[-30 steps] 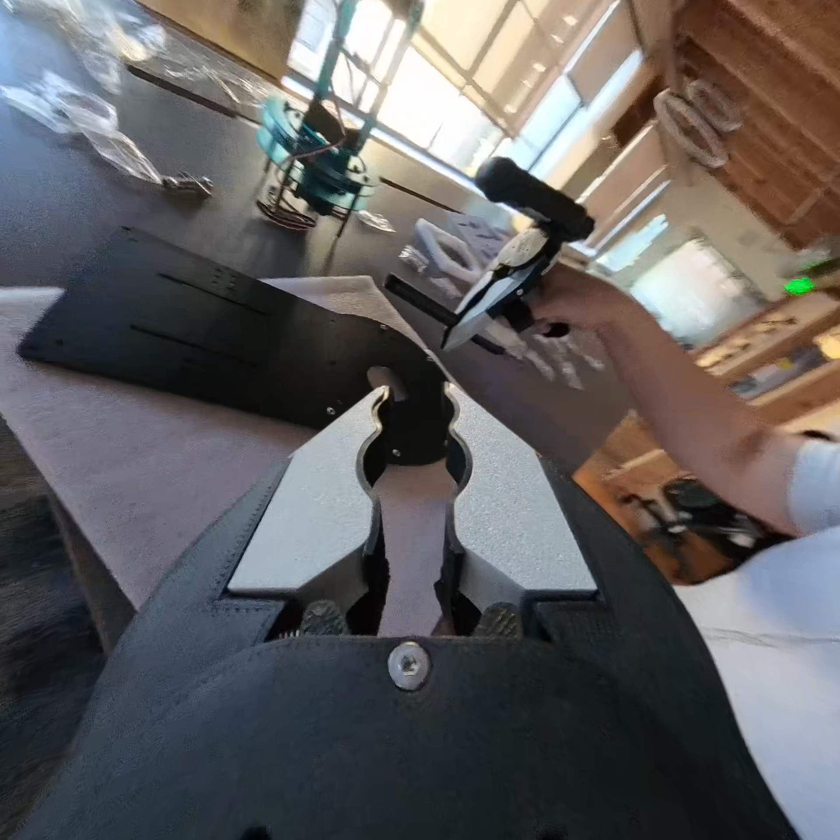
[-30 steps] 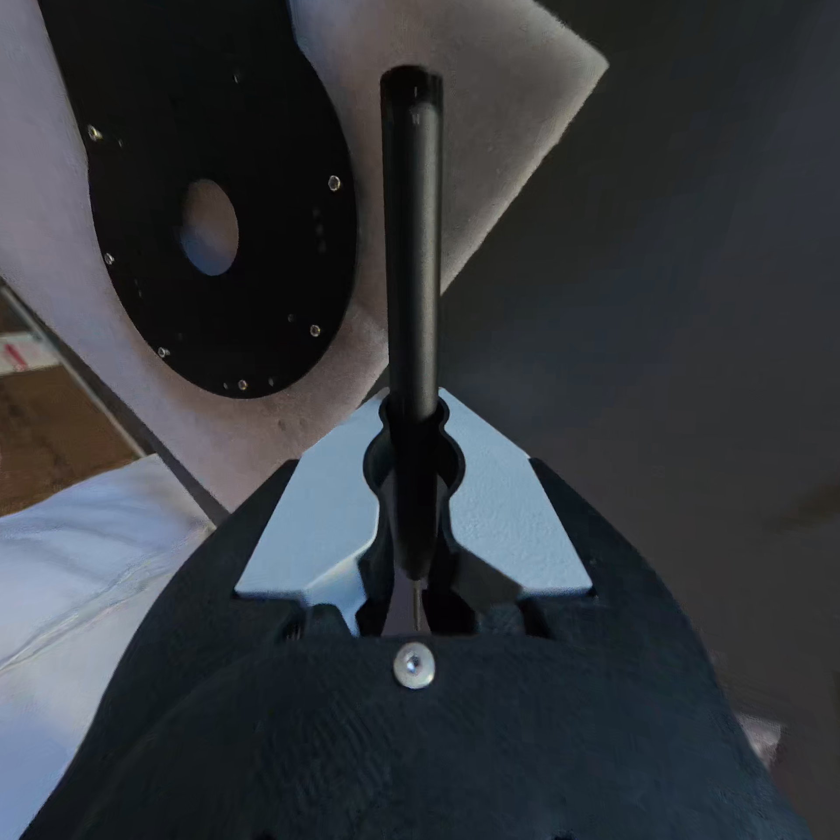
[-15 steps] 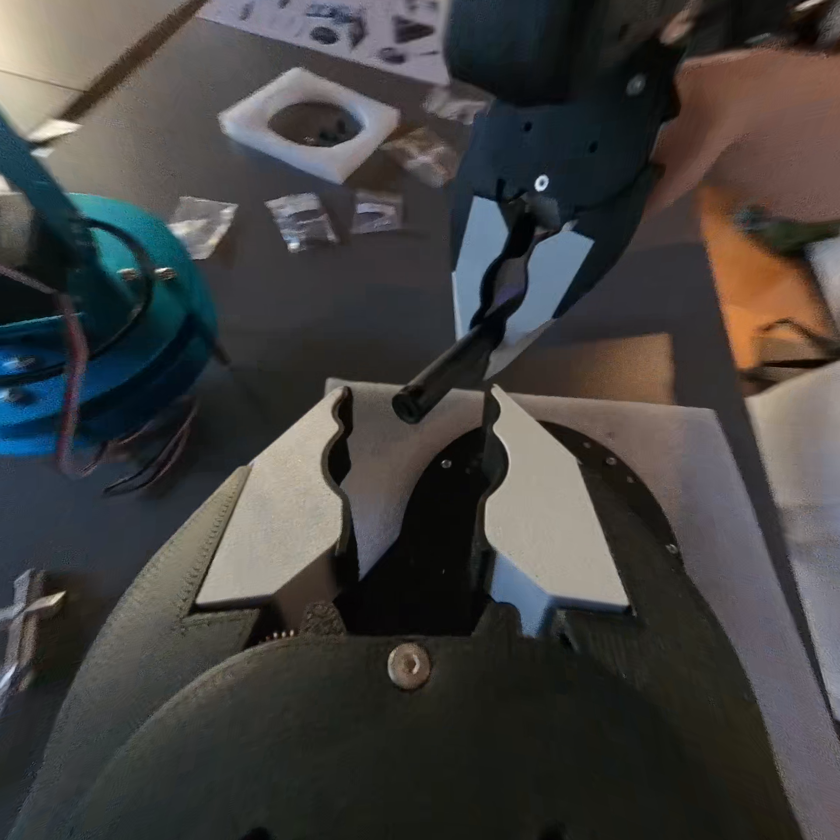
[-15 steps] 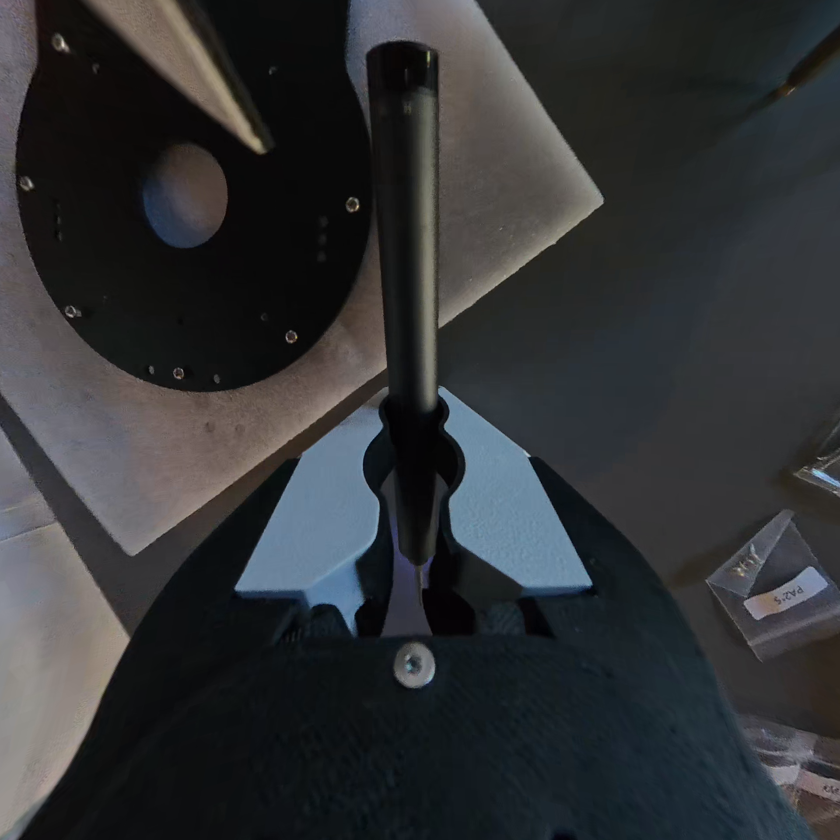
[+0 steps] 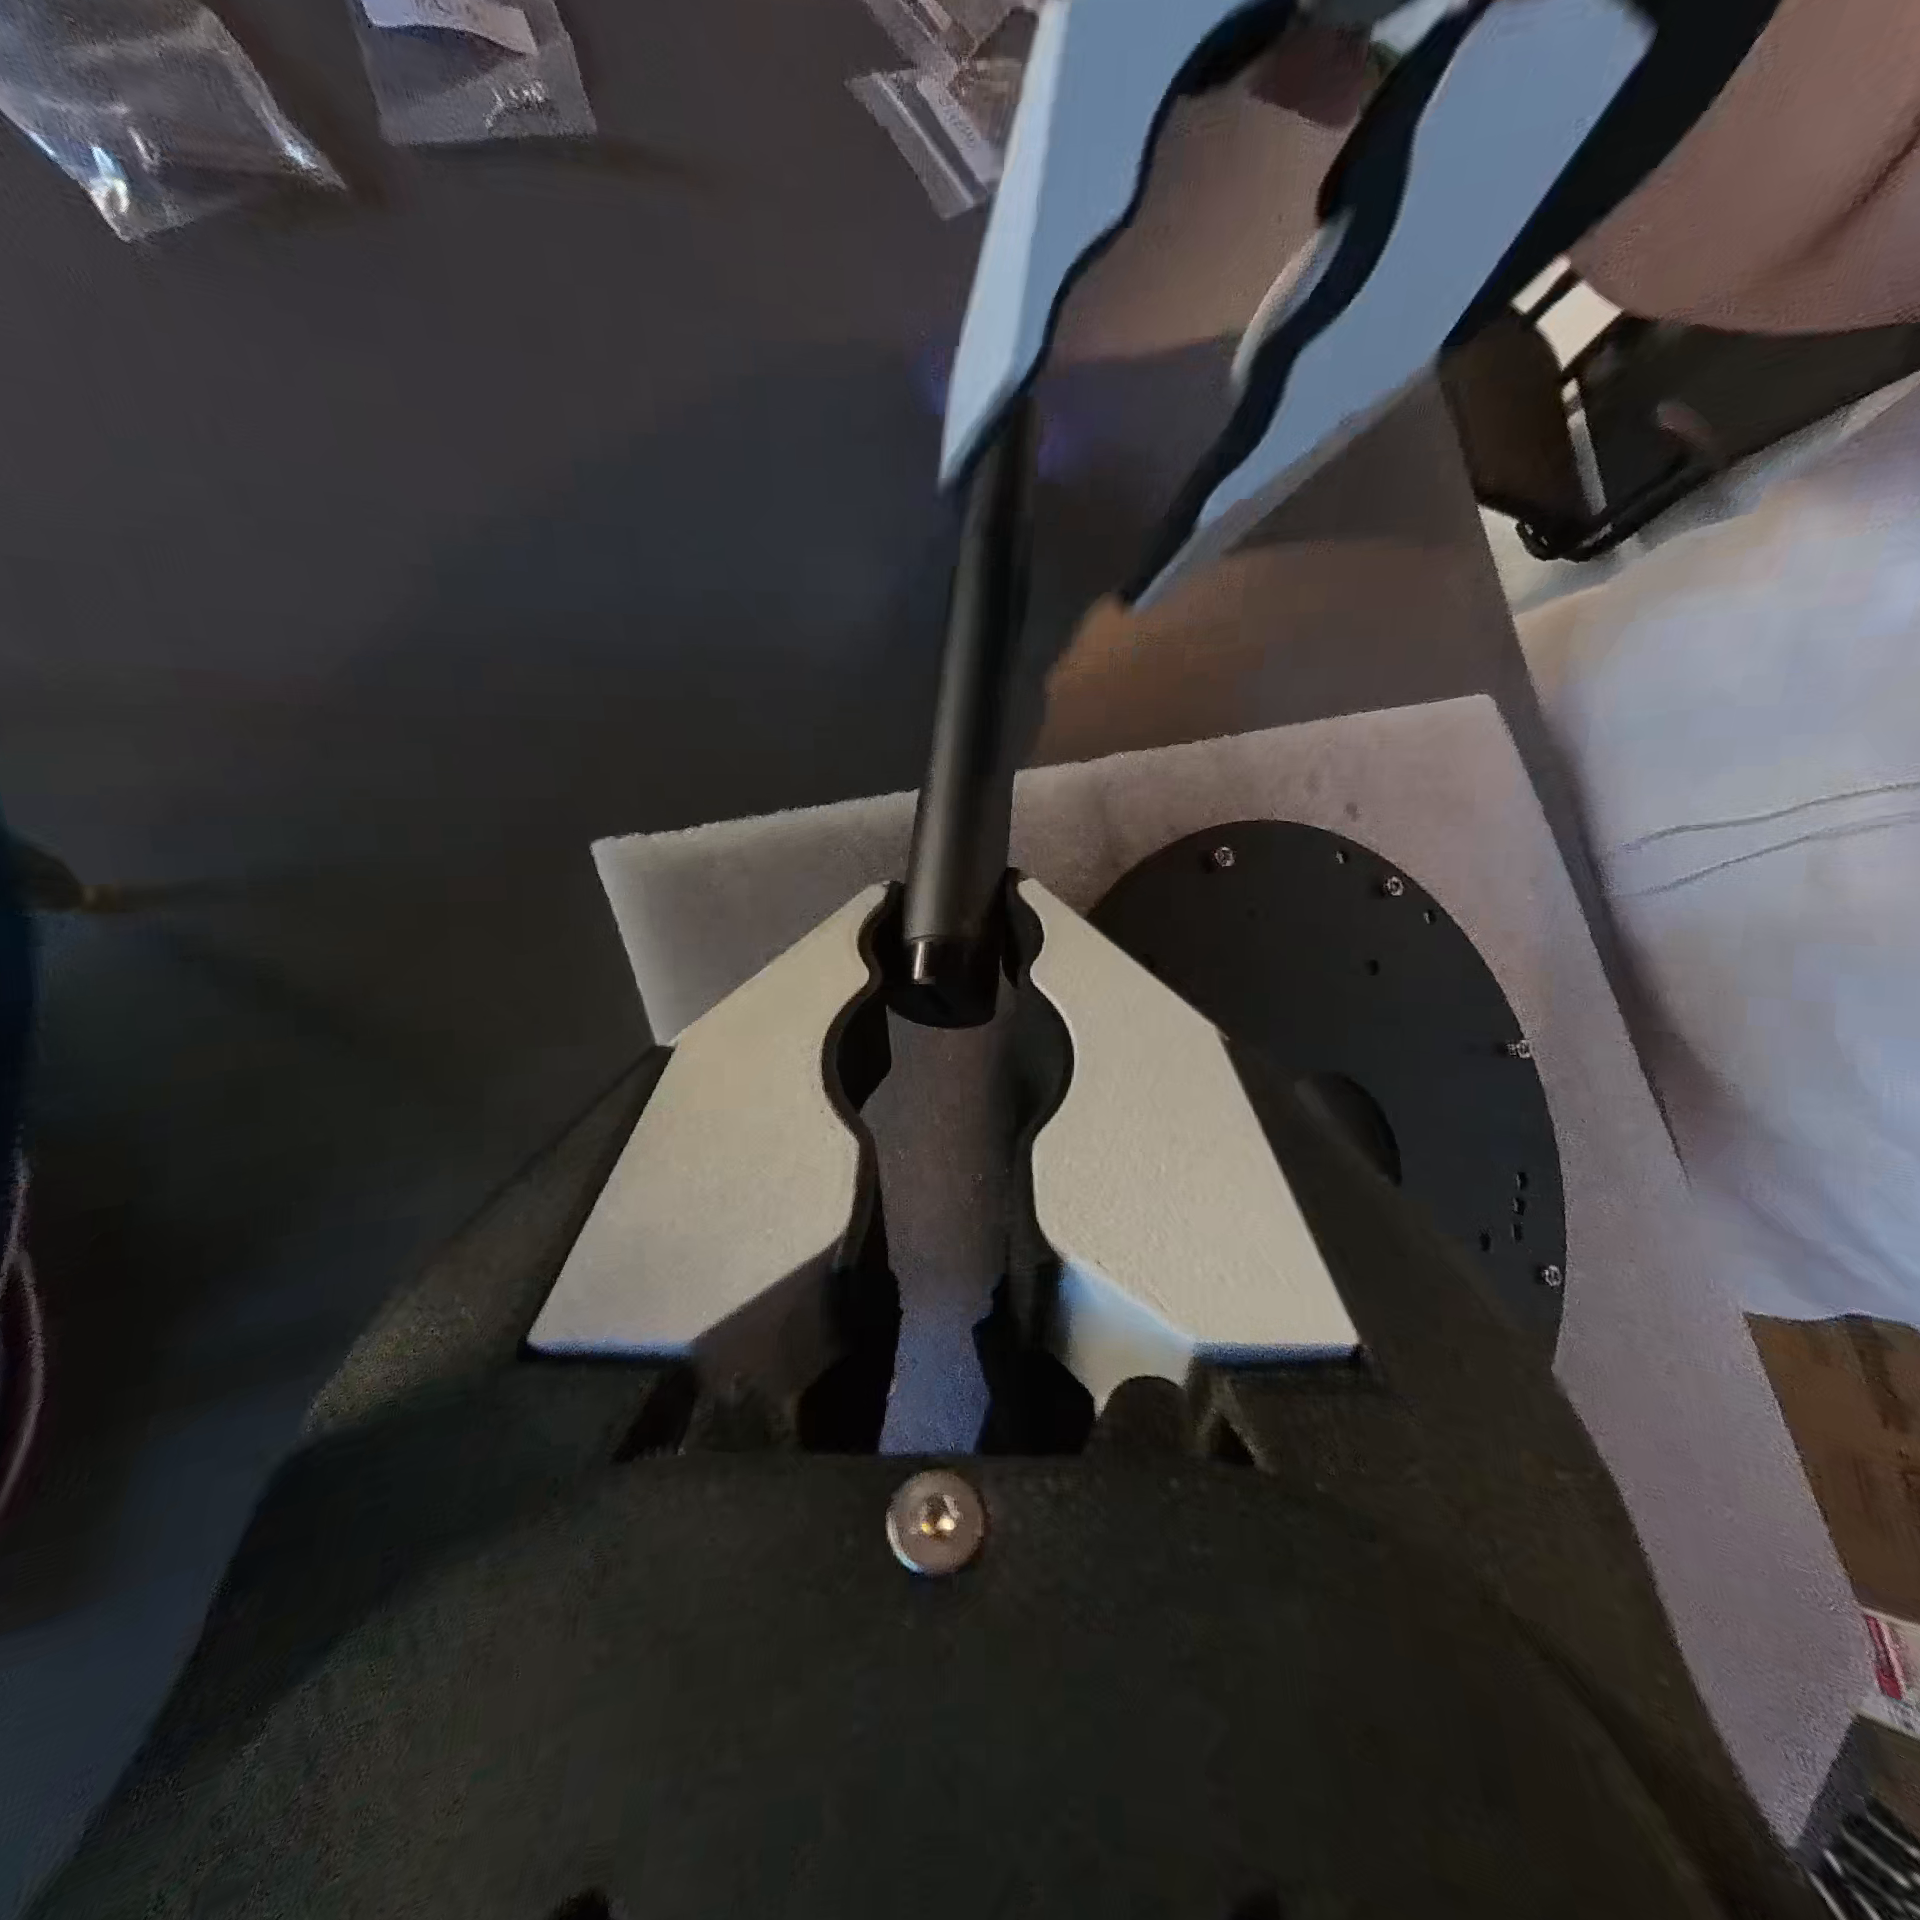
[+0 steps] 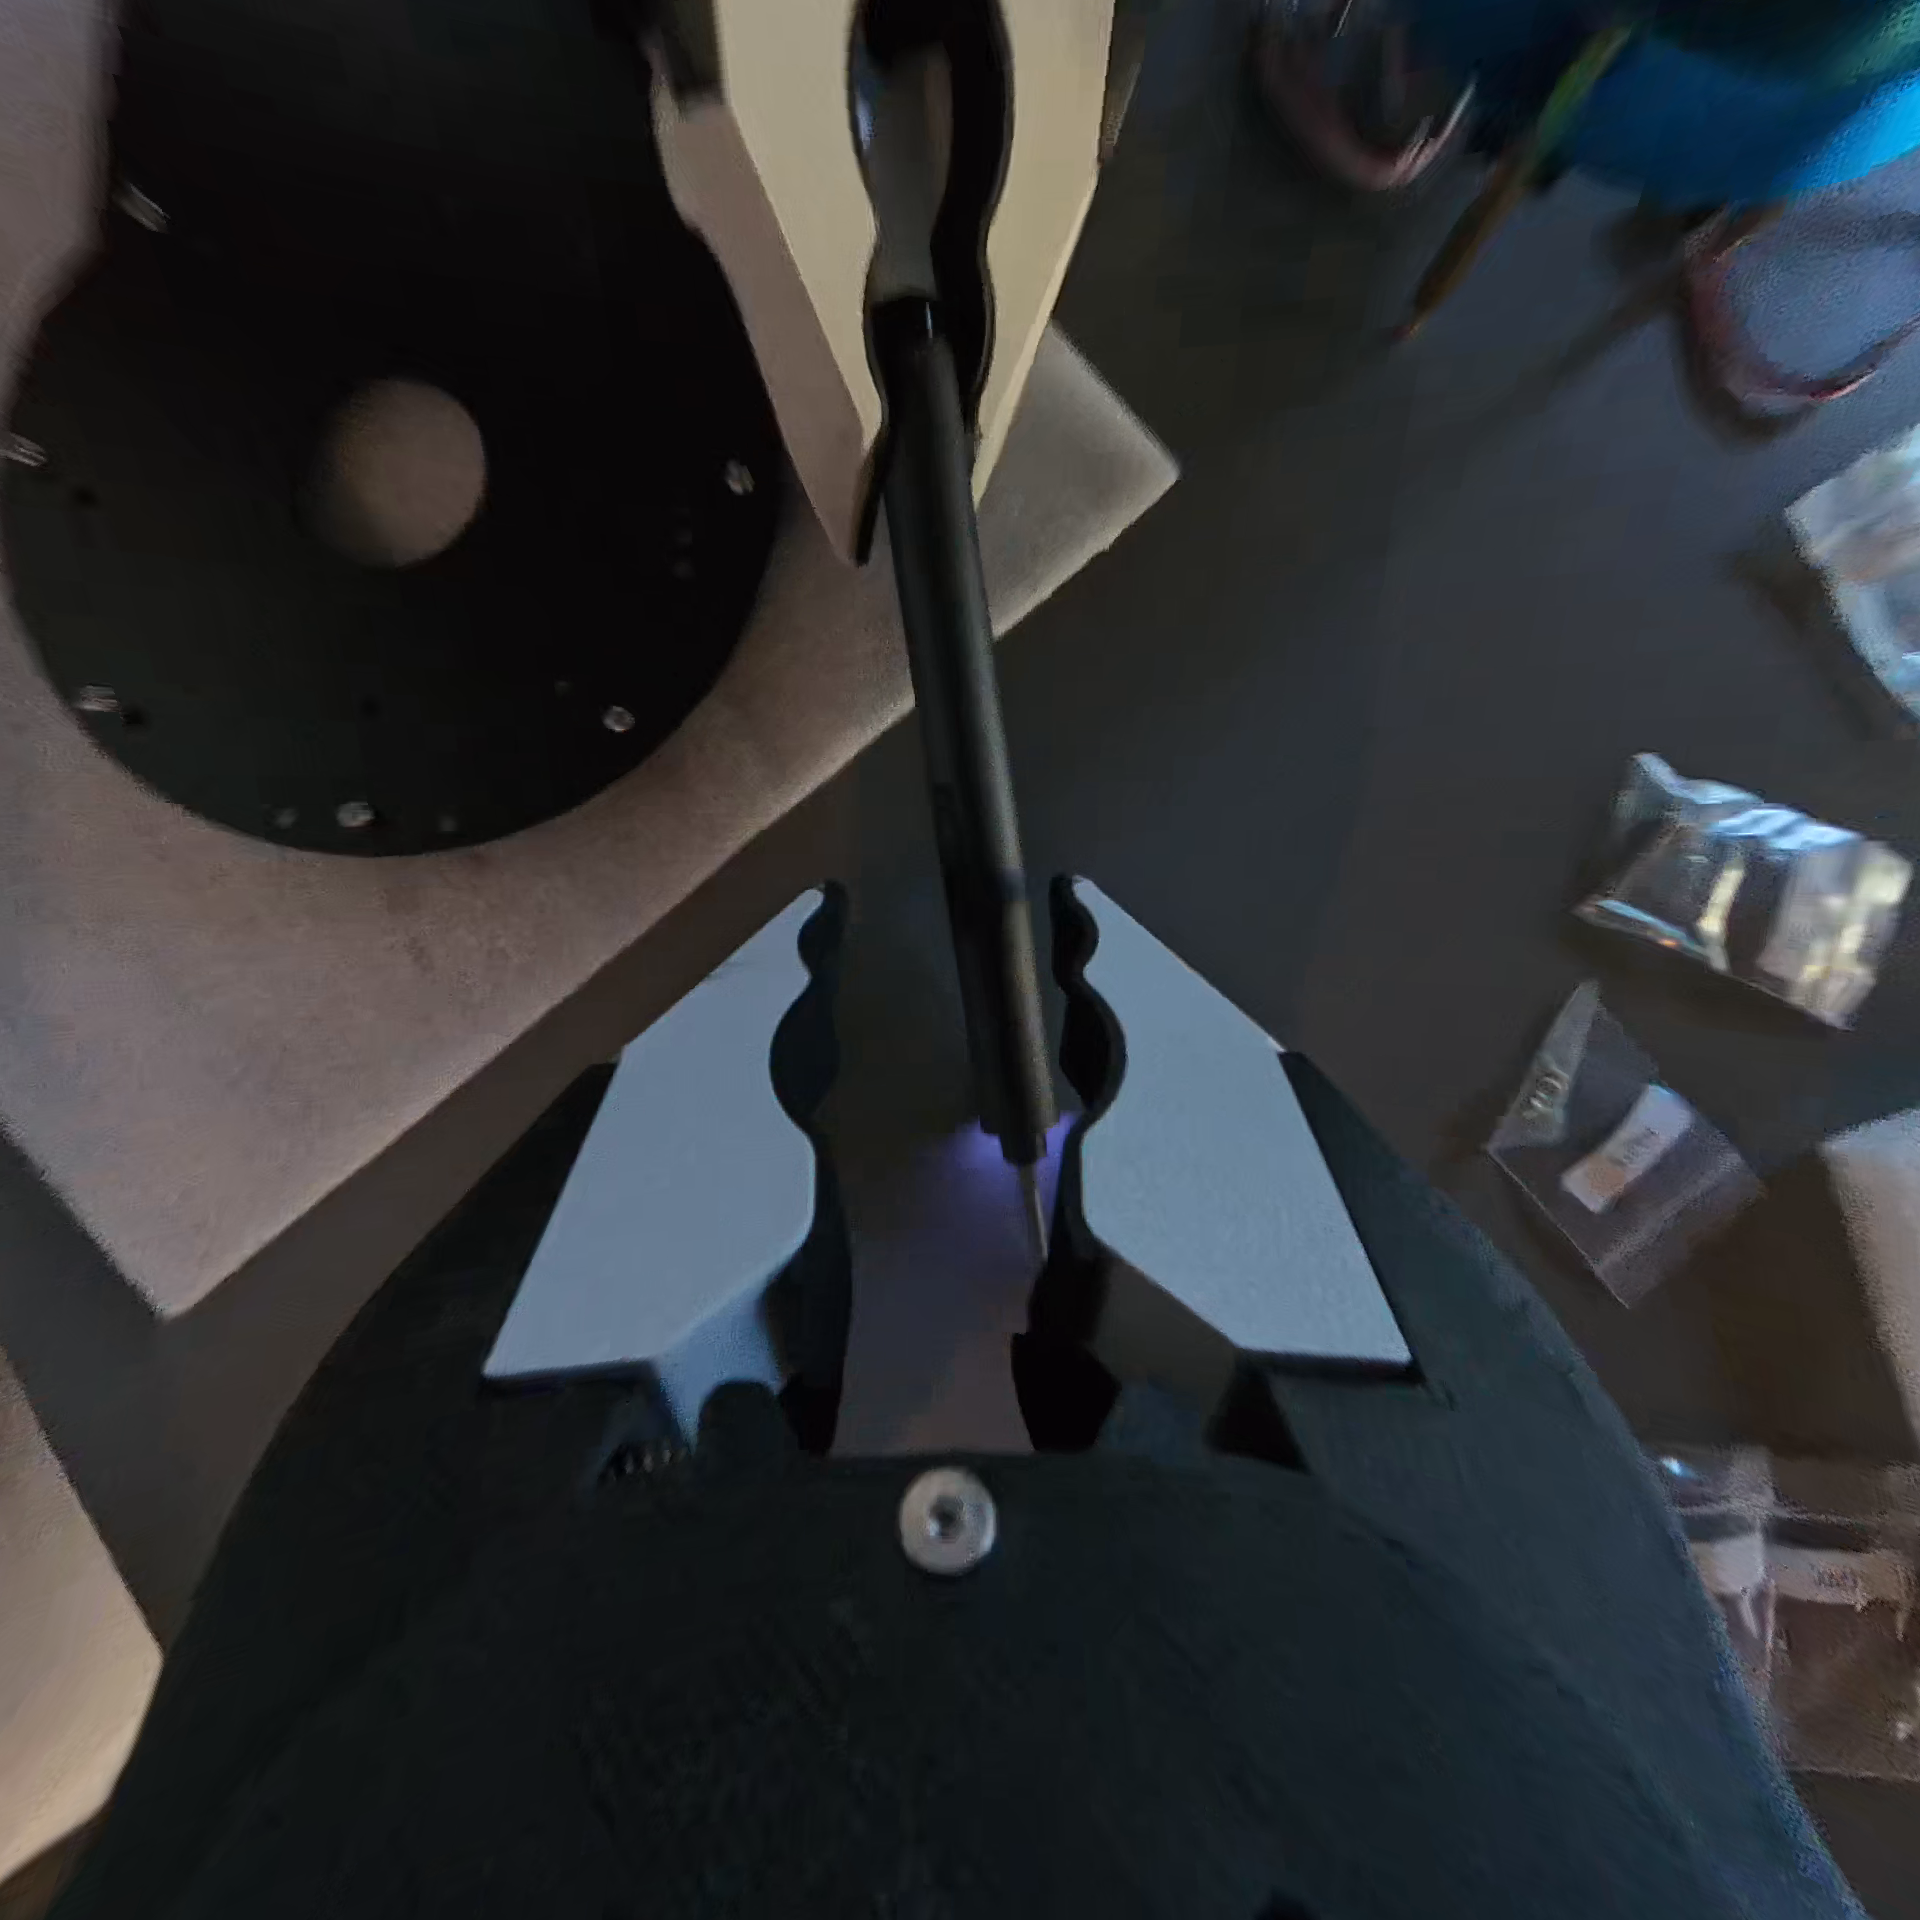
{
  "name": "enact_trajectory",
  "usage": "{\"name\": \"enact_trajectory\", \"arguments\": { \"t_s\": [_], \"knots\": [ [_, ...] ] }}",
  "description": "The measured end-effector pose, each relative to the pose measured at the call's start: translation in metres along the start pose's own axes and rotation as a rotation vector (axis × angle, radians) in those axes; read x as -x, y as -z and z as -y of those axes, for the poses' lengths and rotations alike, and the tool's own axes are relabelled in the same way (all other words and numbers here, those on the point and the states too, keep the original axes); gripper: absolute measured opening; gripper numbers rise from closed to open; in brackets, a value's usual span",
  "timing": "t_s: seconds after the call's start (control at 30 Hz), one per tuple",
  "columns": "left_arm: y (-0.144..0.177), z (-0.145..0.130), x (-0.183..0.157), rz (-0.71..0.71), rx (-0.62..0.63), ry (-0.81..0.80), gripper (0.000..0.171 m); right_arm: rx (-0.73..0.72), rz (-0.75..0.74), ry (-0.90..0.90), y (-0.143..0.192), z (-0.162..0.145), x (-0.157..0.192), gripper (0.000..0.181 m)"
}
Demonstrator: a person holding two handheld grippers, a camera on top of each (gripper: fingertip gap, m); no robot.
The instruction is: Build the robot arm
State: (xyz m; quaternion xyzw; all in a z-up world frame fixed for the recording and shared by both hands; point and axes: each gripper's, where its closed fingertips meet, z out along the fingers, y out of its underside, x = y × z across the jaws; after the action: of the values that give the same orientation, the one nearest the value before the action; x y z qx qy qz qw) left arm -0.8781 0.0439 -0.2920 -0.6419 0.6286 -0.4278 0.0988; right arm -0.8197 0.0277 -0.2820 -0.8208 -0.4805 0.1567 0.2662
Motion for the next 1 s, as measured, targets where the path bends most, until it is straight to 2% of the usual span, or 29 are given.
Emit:
{"name": "enact_trajectory", "arguments": {
  "t_s": [0.07,0.13,0.17,0.27,0.37,0.43,0.6,0.77,0.8,0.83,1.0],
  "knots": [
    [0.001,0.0,0.002,0.015,-0.006,-0.018,0.016,-0.168,-0.05,-0.01,0.032,0.003,-0.014,0.036],
    [0.001,-0.001,0.002,0.037,-0.004,-0.042,0.016,-0.267,-0.169,-0.045,0.068,-0.011,-0.053,0.026],
    [0.001,-0.002,0.002,0.047,0.004,-0.052,0.017,-0.27,-0.225,-0.067,0.082,-0.026,-0.079,0.022],
    [0.001,-0.004,0.003,0.081,0.043,-0.074,0.017,-0.136,-0.287,-0.126,0.098,-0.081,-0.157,0.018],
    [0.001,-0.004,0.002,0.106,0.089,-0.052,0.017,-0.09,-0.239,-0.07,0.093,-0.096,-0.204,0.014],
    [0.002,-0.005,0.002,0.127,0.137,-0.022,0.018,-0.073,-0.162,-0.047,0.084,-0.093,-0.219,0.015],
    [0.003,-0.007,0.002,0.162,0.264,0.053,0.02,-0.015,-0.1,0.063,0.063,-0.092,-0.247,0.018],
    [0.005,-0.008,0.001,0.182,0.34,0.136,0.024,0.01,0.033,0.097,0.047,-0.099,-0.245,0.019],
    [0.005,-0.008,0.001,0.182,0.359,0.148,0.024,-0.005,0.049,0.105,0.047,-0.097,-0.244,0.013],
    [0.005,-0.009,0.0,0.18,0.381,0.157,0.024,-0.007,0.06,0.113,0.046,-0.098,-0.244,0.006],
    [0.011,-0.016,0.0,0.197,0.496,0.216,0.022,0.001,0.086,0.145,0.048,-0.1,-0.243,0.005]
  ]
}}
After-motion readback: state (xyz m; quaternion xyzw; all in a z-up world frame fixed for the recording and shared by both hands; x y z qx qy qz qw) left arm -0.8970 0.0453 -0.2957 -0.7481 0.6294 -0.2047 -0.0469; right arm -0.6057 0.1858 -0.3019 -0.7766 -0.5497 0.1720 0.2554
